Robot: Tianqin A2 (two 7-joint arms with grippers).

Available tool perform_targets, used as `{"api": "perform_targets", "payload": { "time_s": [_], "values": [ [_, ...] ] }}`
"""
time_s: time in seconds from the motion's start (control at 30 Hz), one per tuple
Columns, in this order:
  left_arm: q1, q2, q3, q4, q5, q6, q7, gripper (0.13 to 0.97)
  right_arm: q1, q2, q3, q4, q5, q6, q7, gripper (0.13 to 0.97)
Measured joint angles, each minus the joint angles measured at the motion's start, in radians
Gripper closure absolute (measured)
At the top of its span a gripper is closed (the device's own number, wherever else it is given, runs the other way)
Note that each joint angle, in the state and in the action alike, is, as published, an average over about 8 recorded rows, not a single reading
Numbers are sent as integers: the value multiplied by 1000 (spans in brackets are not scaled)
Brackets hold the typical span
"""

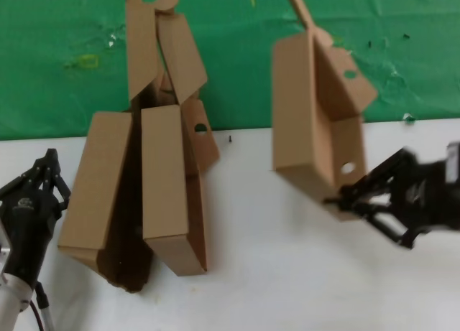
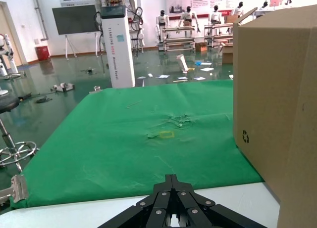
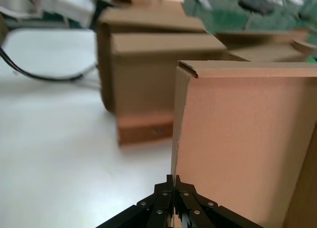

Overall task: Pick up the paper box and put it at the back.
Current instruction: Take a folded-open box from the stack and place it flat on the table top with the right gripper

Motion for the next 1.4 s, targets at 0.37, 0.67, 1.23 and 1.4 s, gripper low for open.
{"api": "perform_targets", "payload": {
  "time_s": [0.37,0.67,1.23,1.4],
  "values": [
    [0,0,0,0,0,0,0,954,343,23,-80,-4,-278,-313,291,946],
    [0,0,0,0,0,0,0,954,690,-138,-372,-139,-523,-504,314,946],
    [0,0,0,0,0,0,0,954,953,-551,-708,-686,-883,-504,24,946],
    [0,0,0,0,0,0,0,954,947,-650,-740,-853,-975,-435,-70,946]
  ]
}}
